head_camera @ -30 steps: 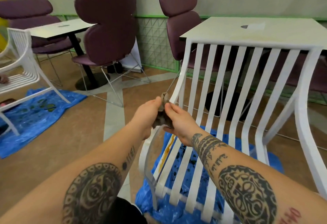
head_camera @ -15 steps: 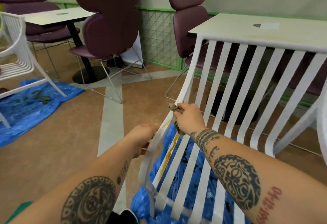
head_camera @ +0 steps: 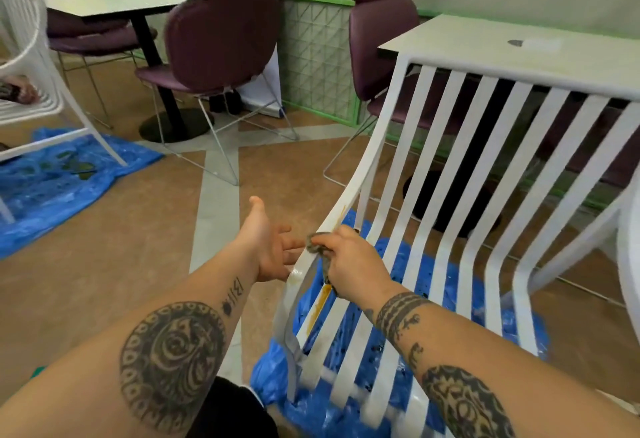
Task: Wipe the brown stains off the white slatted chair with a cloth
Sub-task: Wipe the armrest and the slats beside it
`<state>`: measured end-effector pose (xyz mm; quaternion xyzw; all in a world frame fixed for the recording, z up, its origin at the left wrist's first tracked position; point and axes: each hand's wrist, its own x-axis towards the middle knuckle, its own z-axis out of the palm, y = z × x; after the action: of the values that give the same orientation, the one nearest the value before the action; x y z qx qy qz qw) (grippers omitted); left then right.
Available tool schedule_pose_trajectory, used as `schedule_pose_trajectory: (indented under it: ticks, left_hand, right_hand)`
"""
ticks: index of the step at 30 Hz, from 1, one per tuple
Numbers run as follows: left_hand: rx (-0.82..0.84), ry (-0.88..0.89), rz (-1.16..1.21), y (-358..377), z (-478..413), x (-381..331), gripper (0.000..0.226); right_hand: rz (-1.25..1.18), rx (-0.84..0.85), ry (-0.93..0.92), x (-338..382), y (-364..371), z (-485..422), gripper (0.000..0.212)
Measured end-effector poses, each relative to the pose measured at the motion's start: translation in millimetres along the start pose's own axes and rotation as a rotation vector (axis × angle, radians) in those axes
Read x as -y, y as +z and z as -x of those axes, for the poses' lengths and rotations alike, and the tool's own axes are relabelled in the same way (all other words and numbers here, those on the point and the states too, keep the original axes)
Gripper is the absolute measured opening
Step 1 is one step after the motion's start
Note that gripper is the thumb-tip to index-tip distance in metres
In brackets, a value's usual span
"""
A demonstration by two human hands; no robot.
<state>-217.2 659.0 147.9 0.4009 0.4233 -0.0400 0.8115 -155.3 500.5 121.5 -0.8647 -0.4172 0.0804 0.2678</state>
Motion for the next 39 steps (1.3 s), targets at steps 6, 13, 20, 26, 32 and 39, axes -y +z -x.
schedule_pose_trajectory:
  ticks: [6,13,20,26,32,39]
  left_hand:
    - [0.005,0.071,-0.129,-7.2,13.9,4.1,0.101]
    - [-0.004,0.105,-0.058,-18.8,16.4,11.4,0.103]
    - [-0.021,0.137,-0.127,-17.1,22.7,8.6,0.1]
    - [-0.007,0.135,-0.183,-10.5,22.0,12.0,0.101]
    - [0.006,0.122,-0.191,-5.5,28.9,13.2,0.105]
    - [-0.048,0.161,-0.342,0.7,14.5,5.8,0.073]
  right_hand:
    - [0.065,0.053,-0.075,17.9,4.9,23.3,0.035]
    - [0.222,0.093,-0.196,32.7,9.9,43.7,0.042]
    - [0.275,0.22,-0.286,37.3,-2.9,46.4,0.042]
    - [0.199,0.057,-0.195,26.3,-2.5,26.3,0.035]
    - [0.162,0.112,-0.244,21.2,27.8,54.6,0.041]
    - [-0.044,-0.015,-0.083,-4.3,22.6,68.7,0.033]
